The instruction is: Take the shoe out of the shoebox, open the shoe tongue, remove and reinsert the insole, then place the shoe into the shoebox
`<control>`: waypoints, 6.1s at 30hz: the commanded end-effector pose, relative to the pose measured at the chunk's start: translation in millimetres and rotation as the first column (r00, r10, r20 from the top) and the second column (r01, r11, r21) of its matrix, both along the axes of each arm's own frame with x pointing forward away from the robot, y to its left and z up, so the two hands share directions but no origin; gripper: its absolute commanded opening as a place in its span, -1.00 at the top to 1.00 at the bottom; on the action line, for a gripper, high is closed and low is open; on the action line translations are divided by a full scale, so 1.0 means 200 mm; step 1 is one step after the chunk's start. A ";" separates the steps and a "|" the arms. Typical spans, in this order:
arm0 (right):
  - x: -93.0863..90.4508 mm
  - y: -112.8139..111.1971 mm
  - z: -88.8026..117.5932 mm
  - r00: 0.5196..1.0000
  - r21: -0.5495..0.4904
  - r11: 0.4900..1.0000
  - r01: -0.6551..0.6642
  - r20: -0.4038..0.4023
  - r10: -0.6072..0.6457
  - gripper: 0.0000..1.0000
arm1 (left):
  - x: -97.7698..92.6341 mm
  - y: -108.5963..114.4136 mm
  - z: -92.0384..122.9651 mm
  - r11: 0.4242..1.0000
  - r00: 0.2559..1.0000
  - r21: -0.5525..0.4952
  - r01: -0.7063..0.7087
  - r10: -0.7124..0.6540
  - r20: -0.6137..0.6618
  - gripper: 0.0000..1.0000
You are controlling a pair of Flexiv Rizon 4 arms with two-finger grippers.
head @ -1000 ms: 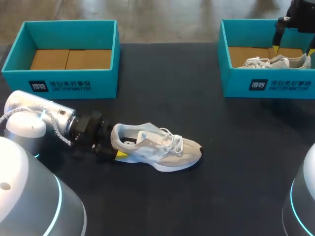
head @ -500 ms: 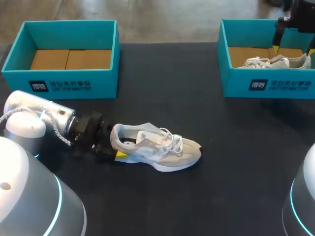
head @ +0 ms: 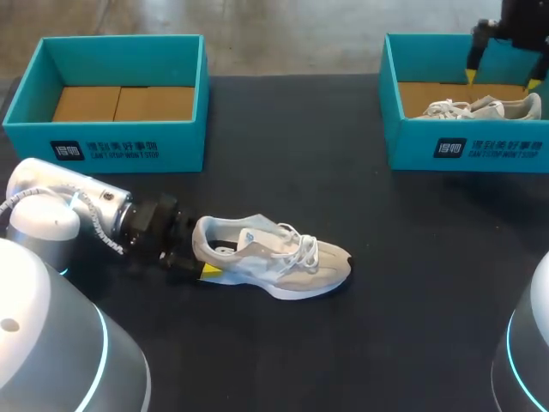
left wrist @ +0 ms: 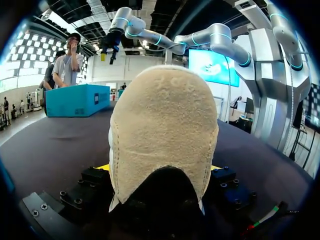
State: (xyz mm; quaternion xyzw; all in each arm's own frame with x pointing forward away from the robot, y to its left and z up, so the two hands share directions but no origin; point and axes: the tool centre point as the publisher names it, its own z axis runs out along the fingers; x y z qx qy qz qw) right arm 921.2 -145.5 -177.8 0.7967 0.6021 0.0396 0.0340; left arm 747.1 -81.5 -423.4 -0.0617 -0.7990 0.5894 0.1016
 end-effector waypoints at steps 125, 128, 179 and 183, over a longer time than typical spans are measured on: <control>-1.06 2.17 -0.46 0.998 -0.311 0.950 0.013 -0.049 -0.030 -1.00 | 0.00 0.00 -0.01 1.000 1.000 0.001 -0.002 0.002 0.000 1.00; -1.04 2.21 -0.51 0.997 -0.336 0.941 0.027 -0.056 -0.048 -1.00 | 0.00 0.00 -0.01 1.000 1.000 0.001 -0.002 0.002 0.000 1.00; -0.97 2.07 -0.77 0.942 -0.435 0.836 0.335 0.152 -0.299 -1.00 | 0.00 0.00 -0.01 1.000 1.000 0.001 -0.002 0.002 0.000 1.00; -0.97 2.05 -0.77 0.930 -0.431 0.824 0.368 0.181 -0.321 -1.00 | 0.00 0.00 -0.01 1.000 1.000 0.001 -0.002 0.002 0.000 1.00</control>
